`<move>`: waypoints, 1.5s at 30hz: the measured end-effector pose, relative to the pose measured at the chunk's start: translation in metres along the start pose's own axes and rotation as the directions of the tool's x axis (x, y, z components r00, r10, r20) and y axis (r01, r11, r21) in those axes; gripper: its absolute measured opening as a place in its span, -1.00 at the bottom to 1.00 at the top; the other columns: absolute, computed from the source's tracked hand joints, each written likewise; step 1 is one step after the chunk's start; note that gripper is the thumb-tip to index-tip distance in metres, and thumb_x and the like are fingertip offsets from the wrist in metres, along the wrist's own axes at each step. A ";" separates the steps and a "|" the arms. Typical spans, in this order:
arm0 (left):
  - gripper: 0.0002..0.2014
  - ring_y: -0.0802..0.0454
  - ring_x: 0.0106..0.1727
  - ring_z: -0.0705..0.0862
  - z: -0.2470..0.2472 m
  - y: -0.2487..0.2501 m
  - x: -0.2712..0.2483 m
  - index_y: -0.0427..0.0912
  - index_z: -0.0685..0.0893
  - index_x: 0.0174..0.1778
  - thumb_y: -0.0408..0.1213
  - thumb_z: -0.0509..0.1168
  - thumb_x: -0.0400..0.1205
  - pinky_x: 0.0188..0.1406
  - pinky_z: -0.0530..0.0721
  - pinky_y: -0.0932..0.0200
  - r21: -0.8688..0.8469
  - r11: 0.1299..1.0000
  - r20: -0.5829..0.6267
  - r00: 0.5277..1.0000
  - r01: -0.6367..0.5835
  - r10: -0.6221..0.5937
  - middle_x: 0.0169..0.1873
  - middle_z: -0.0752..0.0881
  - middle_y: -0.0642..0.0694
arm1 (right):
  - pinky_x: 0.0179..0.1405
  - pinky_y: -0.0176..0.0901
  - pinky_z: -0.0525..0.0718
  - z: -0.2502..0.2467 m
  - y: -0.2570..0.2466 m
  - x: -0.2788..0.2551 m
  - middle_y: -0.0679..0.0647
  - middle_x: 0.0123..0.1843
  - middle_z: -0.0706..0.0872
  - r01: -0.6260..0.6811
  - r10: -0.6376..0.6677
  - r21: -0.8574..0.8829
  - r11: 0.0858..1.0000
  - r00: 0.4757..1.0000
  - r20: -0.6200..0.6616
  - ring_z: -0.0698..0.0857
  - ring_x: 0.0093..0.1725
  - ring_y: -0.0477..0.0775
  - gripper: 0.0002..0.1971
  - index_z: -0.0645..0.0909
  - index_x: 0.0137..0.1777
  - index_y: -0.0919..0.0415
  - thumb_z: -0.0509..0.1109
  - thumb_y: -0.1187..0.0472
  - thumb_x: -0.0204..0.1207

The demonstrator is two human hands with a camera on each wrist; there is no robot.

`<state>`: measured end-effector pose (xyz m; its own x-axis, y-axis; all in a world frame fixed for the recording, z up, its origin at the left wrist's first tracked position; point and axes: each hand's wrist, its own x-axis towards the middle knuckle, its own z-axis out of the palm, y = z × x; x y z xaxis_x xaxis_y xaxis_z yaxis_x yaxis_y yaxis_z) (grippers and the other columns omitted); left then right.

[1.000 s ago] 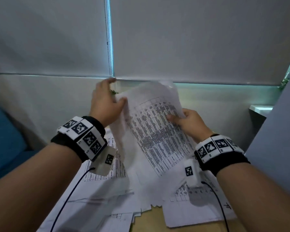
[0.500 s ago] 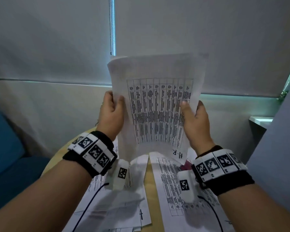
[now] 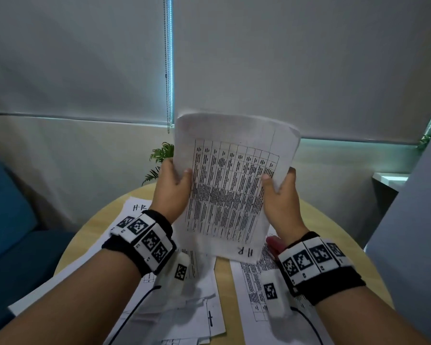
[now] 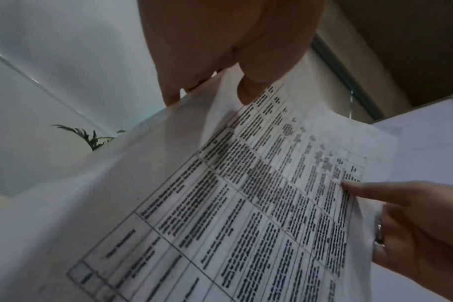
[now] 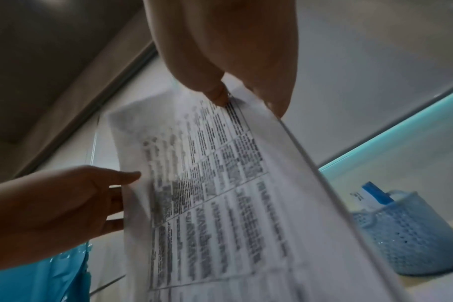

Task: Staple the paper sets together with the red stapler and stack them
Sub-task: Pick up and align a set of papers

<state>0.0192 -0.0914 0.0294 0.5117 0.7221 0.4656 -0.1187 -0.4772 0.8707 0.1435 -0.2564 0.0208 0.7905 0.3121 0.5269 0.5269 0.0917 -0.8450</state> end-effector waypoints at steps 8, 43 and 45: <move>-0.87 0.11 -0.29 0.43 -0.006 0.025 0.008 -0.10 0.31 -0.04 -0.42 0.10 0.65 -0.46 0.26 0.36 0.393 0.890 0.052 0.972 -0.231 0.230 -0.24 0.45 0.02 | 0.61 0.10 0.10 -0.020 -0.011 0.015 0.24 0.66 0.07 0.220 -0.279 -0.411 0.885 0.956 -0.087 0.10 0.64 0.19 0.05 -0.11 0.69 0.11 0.57 0.19 0.38; -0.74 -0.17 0.09 0.59 -0.032 -0.069 -0.012 -0.23 0.36 0.27 -0.32 0.14 0.67 0.05 0.59 -0.02 0.083 0.951 -0.078 0.953 0.298 -0.292 0.12 0.58 -0.18 | 0.05 -0.06 0.55 -0.020 0.064 -0.028 0.05 0.02 0.60 -0.263 0.259 -0.027 0.965 0.960 -0.103 0.60 0.05 0.13 -0.64 0.41 0.38 0.28 0.27 0.14 0.67; -0.77 -0.13 0.06 0.57 -0.032 -0.066 -0.013 -0.24 0.35 0.25 -0.37 0.11 0.68 -0.10 0.57 0.08 0.056 0.959 -0.088 0.958 0.278 -0.273 0.10 0.57 -0.15 | 0.06 -0.03 0.56 -0.020 0.065 -0.029 -0.04 -0.03 0.60 -0.260 0.260 0.012 0.966 0.962 -0.084 0.60 0.04 0.13 -0.66 0.35 0.39 0.29 0.21 0.16 0.70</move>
<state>-0.0071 -0.0532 -0.0291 0.4477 0.8661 0.2224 0.0766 -0.2850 0.9555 0.1610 -0.2784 -0.0473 0.9236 0.2446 0.2952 0.2998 0.0191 -0.9538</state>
